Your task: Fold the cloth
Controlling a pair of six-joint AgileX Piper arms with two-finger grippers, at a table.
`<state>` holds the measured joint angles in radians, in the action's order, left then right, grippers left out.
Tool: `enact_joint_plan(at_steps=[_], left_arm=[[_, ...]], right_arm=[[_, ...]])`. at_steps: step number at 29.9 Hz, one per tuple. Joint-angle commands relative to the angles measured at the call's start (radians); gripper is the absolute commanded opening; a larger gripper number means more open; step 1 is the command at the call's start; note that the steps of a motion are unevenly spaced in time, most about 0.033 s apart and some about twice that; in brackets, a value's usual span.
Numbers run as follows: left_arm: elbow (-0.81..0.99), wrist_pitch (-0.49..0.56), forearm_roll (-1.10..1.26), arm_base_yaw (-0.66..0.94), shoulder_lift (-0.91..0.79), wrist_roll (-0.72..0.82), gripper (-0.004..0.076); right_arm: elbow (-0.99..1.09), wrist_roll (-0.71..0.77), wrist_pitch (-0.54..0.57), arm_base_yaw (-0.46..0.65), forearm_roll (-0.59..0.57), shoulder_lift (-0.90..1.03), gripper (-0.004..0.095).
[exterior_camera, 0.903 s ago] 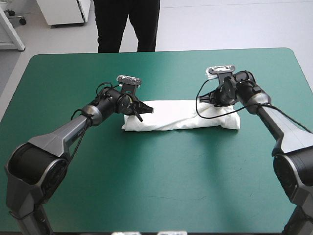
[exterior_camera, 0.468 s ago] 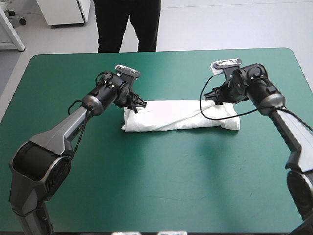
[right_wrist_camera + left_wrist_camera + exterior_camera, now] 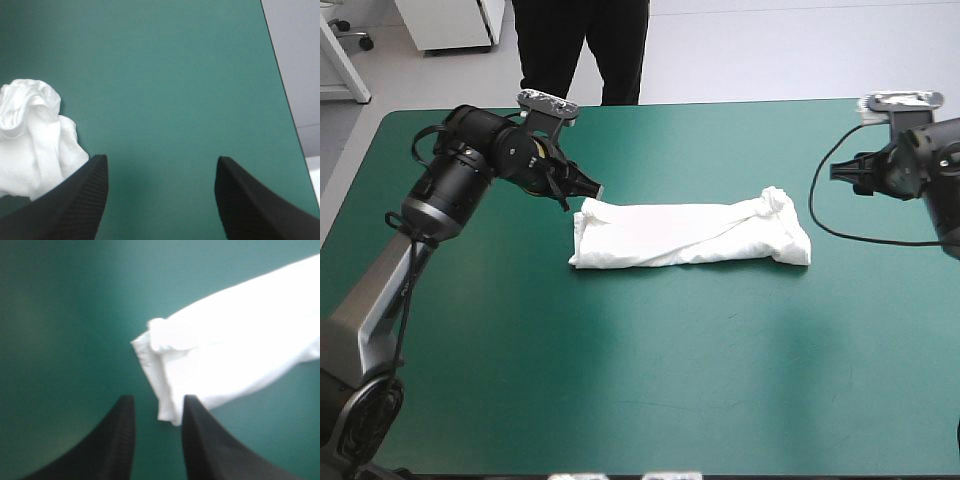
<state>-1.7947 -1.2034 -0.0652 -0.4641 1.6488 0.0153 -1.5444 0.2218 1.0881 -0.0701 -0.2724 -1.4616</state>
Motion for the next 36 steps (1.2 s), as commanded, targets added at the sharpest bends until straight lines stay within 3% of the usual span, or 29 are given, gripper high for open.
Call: enact_joint_plan(at_steps=[1, 6, 10, 19, 26, 36], left_arm=[[-0.031, 0.076, 0.231, -0.003, -0.075, -0.164, -0.0003], [-0.031, 0.149, 0.486, -0.003, -0.031, -0.33, -0.0009], [-0.031, 0.166, 0.569, -0.003, 0.052, -0.366, -0.0009], [-0.124, 0.218, 0.559, -0.077, 0.268, -0.341, -0.0009], [-0.264, 0.203, 0.515, -0.105, 0.445, -0.265, -0.0009], [-0.267, 0.182, 0.471, -0.125, 0.572, -0.208, -0.0009]], right_arm=[[-0.027, -0.124, -0.084, 0.158, 0.219, 0.028, 0.059], [-0.023, -0.385, -0.067, 0.331, 0.595, -0.012, 0.059], [-0.015, -0.514, -0.046, 0.381, 0.759, -0.055, 0.059], [-0.015, -0.648, 0.053, 0.385, 0.891, -0.2, 0.059], [-0.015, -0.689, 0.058, 0.383, 0.902, -0.254, 0.0591], [-0.015, -0.716, 0.061, 0.377, 0.918, -0.349, 0.0591]])
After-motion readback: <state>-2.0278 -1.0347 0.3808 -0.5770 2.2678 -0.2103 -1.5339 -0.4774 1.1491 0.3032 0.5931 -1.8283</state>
